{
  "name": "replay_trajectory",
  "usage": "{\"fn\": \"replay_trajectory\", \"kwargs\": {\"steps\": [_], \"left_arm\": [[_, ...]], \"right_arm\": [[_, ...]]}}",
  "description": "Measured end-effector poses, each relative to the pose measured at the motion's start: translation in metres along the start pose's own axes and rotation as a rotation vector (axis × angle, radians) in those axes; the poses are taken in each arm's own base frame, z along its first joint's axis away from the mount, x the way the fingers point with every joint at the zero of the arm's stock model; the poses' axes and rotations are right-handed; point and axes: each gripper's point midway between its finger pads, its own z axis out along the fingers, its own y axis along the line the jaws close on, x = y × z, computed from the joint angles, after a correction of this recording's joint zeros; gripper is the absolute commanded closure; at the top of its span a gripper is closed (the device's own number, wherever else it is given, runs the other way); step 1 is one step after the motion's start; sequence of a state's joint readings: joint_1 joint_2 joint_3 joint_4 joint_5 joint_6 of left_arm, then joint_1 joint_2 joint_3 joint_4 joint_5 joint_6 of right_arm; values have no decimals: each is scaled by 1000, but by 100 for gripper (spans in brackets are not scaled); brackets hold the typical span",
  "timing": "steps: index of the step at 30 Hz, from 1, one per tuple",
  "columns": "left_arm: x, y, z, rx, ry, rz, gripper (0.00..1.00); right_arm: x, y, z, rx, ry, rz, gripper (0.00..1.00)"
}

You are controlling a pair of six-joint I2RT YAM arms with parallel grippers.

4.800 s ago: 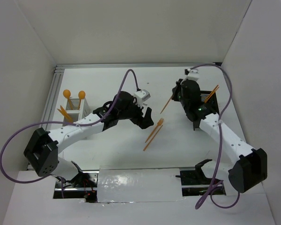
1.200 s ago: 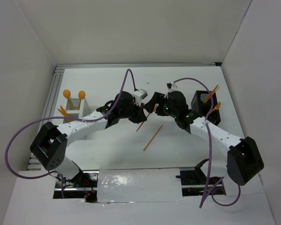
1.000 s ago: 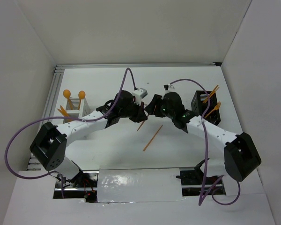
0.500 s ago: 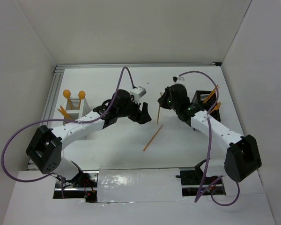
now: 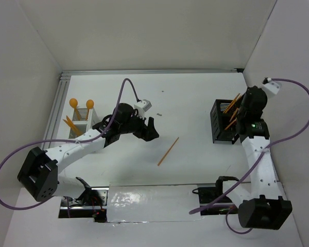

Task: Sort the eating utensils into containers

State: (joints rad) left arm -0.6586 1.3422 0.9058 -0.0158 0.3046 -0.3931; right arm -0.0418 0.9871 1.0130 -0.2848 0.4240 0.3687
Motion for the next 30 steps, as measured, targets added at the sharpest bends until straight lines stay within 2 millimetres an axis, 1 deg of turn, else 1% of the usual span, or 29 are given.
{"fn": "replay_trajectory", "kwargs": {"steps": [3, 4, 6, 9, 11, 15, 18, 20, 22, 23, 24, 25, 26, 27, 28, 30], "left_arm": [[4, 1, 3, 7, 15, -4, 17], [5, 1, 4, 7, 19, -5, 18], [7, 1, 5, 8, 27, -5, 18], [12, 0, 8, 10, 40, -4, 18], [16, -1, 11, 12, 53, -1, 18], [25, -2, 17, 18, 81, 16, 18], [26, -4, 18, 21, 86, 23, 18], [26, -4, 18, 22, 85, 24, 18], [27, -4, 18, 22, 88, 23, 18], [28, -3, 19, 22, 90, 23, 18], [29, -3, 20, 21, 94, 22, 18], [31, -2, 21, 20, 99, 23, 18], [32, -2, 22, 19, 104, 25, 18], [36, -1, 24, 16, 114, 32, 18], [39, 0, 27, 12, 123, 44, 18], [52, 1, 34, -2, 160, 71, 18]], "right_arm": [[-5, -33, 7, 83, -14, 13, 97], [-4, -40, 9, 97, -10, 15, 97], [1, -53, 13, 117, 3, 22, 97], [18, -67, 17, 130, 43, 26, 96], [32, -69, 20, 117, 75, 28, 97], [49, -66, 24, 79, 104, 39, 97], [54, -62, 26, 54, 114, 43, 97], [53, -58, 27, 32, 110, 47, 96], [52, -55, 28, 15, 106, 50, 93], [53, -52, 29, 1, 107, 51, 65], [53, -52, 29, 0, 108, 51, 65], [54, -51, 29, -6, 108, 52, 42], [55, -51, 29, -7, 112, 63, 28], [58, -51, 29, -7, 118, 65, 24], [60, -52, 29, -7, 123, 63, 16], [63, -50, 28, -16, 136, 62, 12]]}}
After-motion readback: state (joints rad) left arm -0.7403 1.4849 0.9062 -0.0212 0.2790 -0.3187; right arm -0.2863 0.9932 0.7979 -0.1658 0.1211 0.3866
